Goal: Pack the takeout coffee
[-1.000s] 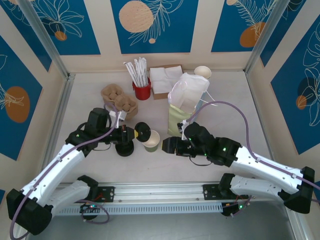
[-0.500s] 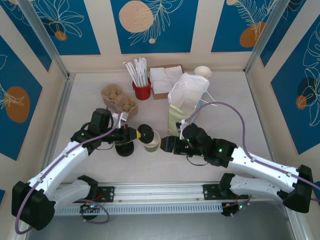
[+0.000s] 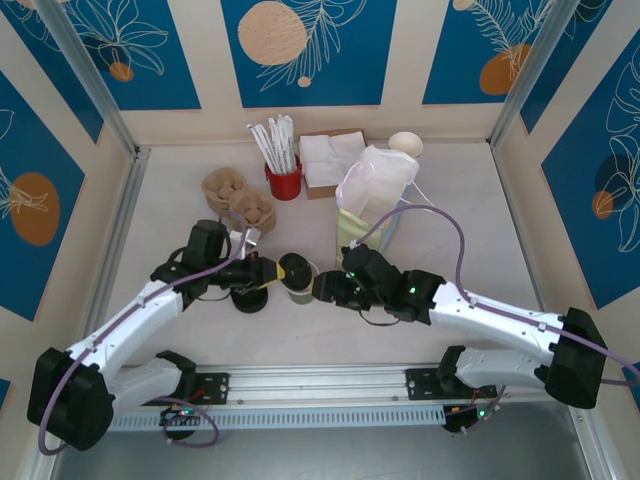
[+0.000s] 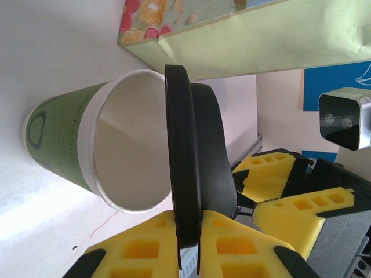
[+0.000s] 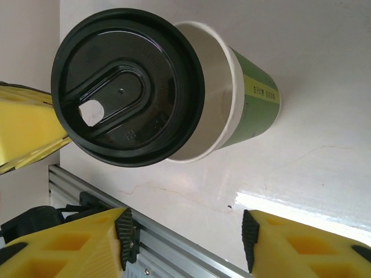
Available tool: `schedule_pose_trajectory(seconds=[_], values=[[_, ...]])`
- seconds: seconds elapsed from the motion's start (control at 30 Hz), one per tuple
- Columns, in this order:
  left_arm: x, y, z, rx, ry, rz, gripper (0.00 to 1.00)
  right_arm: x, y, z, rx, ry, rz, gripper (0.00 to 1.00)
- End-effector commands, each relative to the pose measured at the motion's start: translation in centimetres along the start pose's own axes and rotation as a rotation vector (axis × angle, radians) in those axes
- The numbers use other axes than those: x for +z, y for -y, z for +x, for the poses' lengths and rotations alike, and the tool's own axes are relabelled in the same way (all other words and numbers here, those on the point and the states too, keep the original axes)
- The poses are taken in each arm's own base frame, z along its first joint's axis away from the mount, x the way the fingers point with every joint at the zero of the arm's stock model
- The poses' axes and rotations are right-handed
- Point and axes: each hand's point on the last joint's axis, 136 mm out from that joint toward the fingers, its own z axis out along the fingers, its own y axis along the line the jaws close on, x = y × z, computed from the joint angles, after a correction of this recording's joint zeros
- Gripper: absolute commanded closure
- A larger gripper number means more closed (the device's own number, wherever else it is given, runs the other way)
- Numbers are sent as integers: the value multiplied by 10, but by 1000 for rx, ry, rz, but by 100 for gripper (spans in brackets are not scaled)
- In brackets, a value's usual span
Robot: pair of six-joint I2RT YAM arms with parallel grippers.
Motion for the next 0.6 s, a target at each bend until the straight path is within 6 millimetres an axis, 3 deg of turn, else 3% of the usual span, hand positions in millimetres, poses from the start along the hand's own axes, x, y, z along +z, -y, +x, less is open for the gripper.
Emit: schedule_pose_trajectory(seconds=[0.0,0.57], values=[[2,-1,-2,-3,0,31,87,-3,-14,-14,29,43,-32,42],[13,-16,4,-20,-45,18,72,9,-6,-25,79,80,6,39]])
